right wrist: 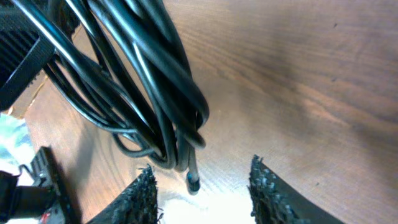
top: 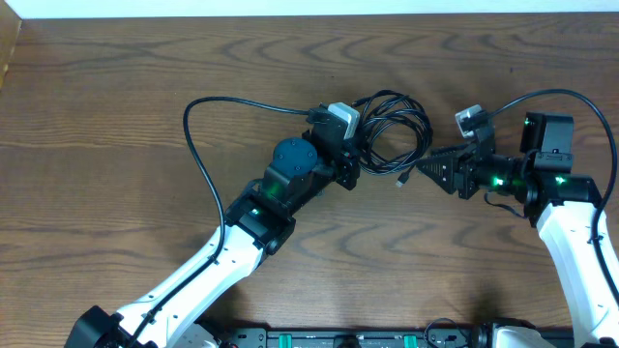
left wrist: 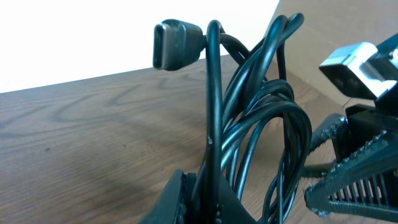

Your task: Untangle cables

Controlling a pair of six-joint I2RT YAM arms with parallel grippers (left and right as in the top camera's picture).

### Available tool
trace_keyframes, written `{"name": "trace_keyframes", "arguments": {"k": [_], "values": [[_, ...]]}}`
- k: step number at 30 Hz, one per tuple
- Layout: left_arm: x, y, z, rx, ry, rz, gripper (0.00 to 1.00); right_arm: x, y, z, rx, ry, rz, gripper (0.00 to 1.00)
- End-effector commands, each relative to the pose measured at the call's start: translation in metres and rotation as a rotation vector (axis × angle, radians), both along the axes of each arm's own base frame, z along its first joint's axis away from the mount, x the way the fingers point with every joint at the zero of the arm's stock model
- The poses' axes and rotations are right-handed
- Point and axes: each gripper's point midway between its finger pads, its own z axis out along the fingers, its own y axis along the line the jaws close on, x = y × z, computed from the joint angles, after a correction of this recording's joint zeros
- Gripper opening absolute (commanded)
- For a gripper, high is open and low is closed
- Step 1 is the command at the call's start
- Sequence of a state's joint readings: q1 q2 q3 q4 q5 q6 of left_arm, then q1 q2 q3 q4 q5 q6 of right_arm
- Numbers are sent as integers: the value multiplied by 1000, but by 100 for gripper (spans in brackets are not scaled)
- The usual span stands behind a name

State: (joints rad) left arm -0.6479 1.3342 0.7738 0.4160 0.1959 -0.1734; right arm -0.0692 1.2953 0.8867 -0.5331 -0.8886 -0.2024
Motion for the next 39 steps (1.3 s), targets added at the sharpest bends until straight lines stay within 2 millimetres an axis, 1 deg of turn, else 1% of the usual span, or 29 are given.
{"name": "trace_keyframes", "arguments": {"k": [1,3,4,5,6,7,10,11,12,14,17,20,23,24,26,27,28,30,32,34,36,39], "values": [[2,1,6,19,-25,-2,8,10,-2,9,43,17,-68,47],[-1,1,-2,51,-12,-19,7,19,-4,17,83,19,-114,47],[-4,1,-9,82,-1,-32,8,24,-5,22,108,21,-141,46],[-6,2,-16,111,9,-41,8,31,-8,30,147,26,-180,43],[-7,3,-20,126,19,-44,7,34,-9,33,163,26,-191,40],[-8,4,-24,140,32,-46,8,39,-10,40,194,23,-210,35],[-10,5,-31,202,8,-69,8,45,-7,55,263,15,-220,8],[-10,5,-32,211,4,-72,8,44,-6,57,270,12,-212,5],[-10,5,-33,215,0,-75,8,42,-4,58,281,15,-197,5],[-16,-1,-32,201,6,-117,8,37,1,60,296,18,-155,8],[-33,-14,-30,162,21,-236,8,27,9,66,302,-32,-58,10],[-47,-23,-28,129,33,-333,8,24,11,67,309,-39,-33,12],[-51,-25,-27,121,36,-356,8,14,20,73,346,-34,37,12],[-51,-25,-27,120,35,-356,7,8,28,75,357,-32,79,12],[-51,-26,-26,119,32,-356,7,4,37,74,358,-20,104,11],[-50,-26,-24,115,24,-355,7,-2,45,72,360,1,129,10],[-50,-26,-23,113,21,-355,7,-4,48,72,360,7,136,10],[-48,-28,-17,101,-4,-353,8,-15,61,65,346,37,182,7],[-45,-29,-11,88,-32,-348,8,-24,69,55,320,68,205,4],[-44,-29,-6,78,-51,-346,7,-28,70,44,281,105,189,3],[-39,-26,-3,74,-62,-329,7,-29,66,30,235,151,147,2],[-32,-19,-3,73,-61,-307,7,-30,62,22,195,165,124,2]]}}
